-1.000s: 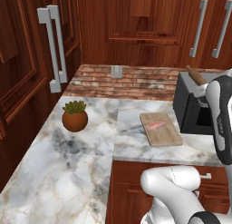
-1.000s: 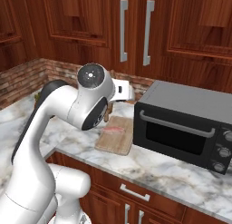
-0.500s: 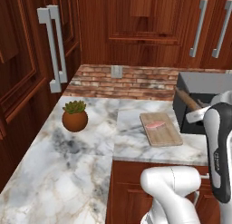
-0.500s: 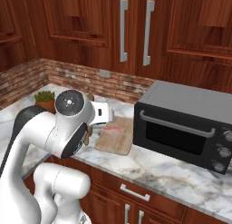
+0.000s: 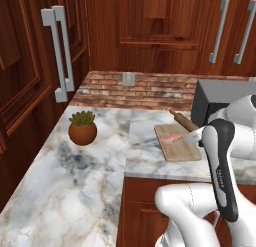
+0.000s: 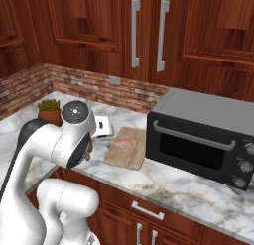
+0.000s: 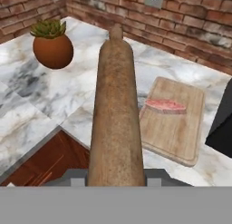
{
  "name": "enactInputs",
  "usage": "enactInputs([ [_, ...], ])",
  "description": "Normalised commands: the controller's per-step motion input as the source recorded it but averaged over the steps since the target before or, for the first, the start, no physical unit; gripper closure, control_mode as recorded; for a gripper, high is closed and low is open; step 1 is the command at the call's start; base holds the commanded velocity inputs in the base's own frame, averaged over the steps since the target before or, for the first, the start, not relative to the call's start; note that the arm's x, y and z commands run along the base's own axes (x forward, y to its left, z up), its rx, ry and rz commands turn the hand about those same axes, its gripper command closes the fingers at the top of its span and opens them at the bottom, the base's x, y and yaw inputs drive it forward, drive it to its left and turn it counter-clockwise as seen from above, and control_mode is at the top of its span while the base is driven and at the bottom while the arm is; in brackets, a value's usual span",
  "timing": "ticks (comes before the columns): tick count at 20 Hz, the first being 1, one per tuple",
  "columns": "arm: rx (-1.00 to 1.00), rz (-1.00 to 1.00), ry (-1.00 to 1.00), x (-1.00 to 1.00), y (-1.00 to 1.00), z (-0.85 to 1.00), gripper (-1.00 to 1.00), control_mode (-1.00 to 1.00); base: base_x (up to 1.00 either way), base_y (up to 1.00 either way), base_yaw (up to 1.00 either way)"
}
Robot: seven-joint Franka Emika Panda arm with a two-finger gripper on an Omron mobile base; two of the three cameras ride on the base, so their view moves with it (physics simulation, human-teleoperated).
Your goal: Open the cabinet, retrieve the rolling pin, and place it next to the meat on the cutting board to prepare for tenderizing.
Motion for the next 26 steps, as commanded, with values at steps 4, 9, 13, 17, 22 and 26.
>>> enactInputs([
  [4,0.0,0.1,0.17,0.66,0.08,-0.15,1.0,-1.0,0.0,0.0,0.0],
  [9,0.0,0.11,0.04,0.51,0.0,-0.21,1.0,-1.0,0.0,0.0,0.0],
  [13,0.0,0.16,0.0,0.36,-0.01,-0.23,1.0,-1.0,0.0,0.0,0.0],
  [17,0.0,0.2,-0.06,0.09,0.0,-0.31,1.0,-1.0,0.0,0.0,0.0],
  [22,0.0,0.16,-0.03,0.02,0.0,-0.32,1.0,-1.0,0.0,0.0,0.0],
  [26,0.0,0.11,0.03,0.03,-0.01,-0.33,1.0,-1.0,0.0,0.0,0.0],
])
